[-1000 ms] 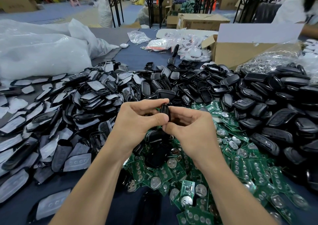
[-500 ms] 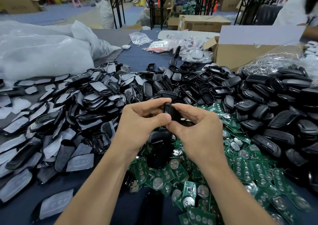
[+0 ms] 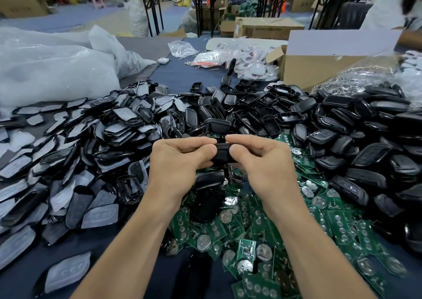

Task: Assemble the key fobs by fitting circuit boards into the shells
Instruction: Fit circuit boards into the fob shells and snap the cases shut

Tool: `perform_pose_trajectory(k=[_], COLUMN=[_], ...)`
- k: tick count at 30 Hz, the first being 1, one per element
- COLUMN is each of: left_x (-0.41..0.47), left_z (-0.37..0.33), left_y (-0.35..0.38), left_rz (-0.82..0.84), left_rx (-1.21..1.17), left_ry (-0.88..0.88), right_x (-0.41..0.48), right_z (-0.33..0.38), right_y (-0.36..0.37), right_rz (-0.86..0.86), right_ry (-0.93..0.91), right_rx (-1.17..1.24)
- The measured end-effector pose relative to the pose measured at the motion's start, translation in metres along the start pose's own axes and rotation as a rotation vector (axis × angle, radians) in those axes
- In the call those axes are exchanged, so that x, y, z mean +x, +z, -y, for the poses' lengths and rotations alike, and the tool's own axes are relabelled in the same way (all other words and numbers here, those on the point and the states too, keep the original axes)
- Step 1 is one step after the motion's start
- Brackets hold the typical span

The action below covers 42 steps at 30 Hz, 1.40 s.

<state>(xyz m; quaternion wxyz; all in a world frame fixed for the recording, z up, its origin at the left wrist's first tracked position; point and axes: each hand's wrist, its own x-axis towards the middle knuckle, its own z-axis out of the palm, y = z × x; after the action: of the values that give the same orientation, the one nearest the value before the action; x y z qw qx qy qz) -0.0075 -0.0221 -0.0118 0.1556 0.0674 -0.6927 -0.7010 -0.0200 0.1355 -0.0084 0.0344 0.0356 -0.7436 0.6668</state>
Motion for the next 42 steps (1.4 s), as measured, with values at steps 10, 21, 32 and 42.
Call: perform_pose_trajectory(k=[10, 21, 32, 42], left_x=[-0.003, -0.005, -0.006, -0.011], left_z=[0.004, 0.002, -0.003, -0.006], left_y=[0.002, 0.002, 0.001, 0.010], left_rz=[0.086, 0.053, 0.060, 0.159], left_rx=[0.048, 0.014, -0.053, -0.130], left_ry=[0.016, 0.186, 0.119, -0.108], right_x=[-0.001, -0.002, -0.004, -0.010], right_z=[-0.001, 0.007, 0.006, 0.008], right_y=[-0.004, -0.007, -0.005, 0.013], right_rz=[0.049, 0.082, 0.061, 0.113], right_ry=[0.070, -0.039, 0.070, 0.286], right_rx=[0.245, 0.205, 0.056, 0.500])
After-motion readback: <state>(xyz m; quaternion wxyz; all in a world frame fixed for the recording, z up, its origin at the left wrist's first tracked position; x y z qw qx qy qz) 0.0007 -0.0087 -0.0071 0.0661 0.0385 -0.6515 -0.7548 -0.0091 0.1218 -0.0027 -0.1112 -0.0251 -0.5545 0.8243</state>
